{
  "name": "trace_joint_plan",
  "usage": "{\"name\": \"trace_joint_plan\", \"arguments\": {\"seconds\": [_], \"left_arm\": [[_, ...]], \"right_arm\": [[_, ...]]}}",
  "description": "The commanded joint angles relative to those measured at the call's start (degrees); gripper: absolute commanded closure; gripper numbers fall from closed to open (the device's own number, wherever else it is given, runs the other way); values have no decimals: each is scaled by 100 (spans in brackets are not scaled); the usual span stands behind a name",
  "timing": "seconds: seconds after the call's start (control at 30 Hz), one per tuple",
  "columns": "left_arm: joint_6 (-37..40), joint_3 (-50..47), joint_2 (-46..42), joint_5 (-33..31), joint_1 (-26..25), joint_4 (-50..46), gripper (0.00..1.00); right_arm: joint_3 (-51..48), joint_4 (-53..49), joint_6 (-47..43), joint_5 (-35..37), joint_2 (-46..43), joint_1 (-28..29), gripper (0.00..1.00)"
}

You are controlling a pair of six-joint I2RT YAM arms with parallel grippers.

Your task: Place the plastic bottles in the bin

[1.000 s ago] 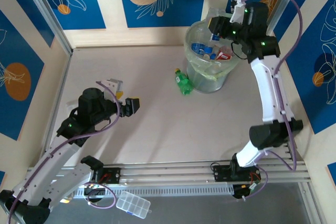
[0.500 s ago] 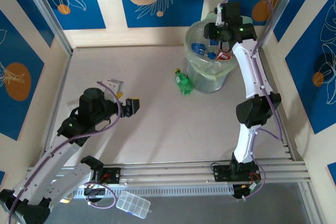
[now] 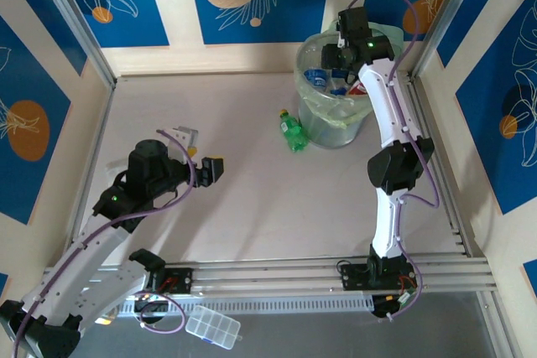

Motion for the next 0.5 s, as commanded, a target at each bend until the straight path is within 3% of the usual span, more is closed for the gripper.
{"name": "trace_joint_plan", "arguments": {"seconds": [0.0, 0.2, 0.47], "left_arm": [[111, -53, -140, -197, 17, -92, 10], [122, -53, -212, -248, 17, -81, 10], [79, -71, -278, -296, 17, -88, 10]], "right_arm": [[224, -57, 185, 132, -289, 77, 23], [233, 150, 350, -113, -720, 52, 22], [-98, 141, 417, -487, -818, 1, 40]]}}
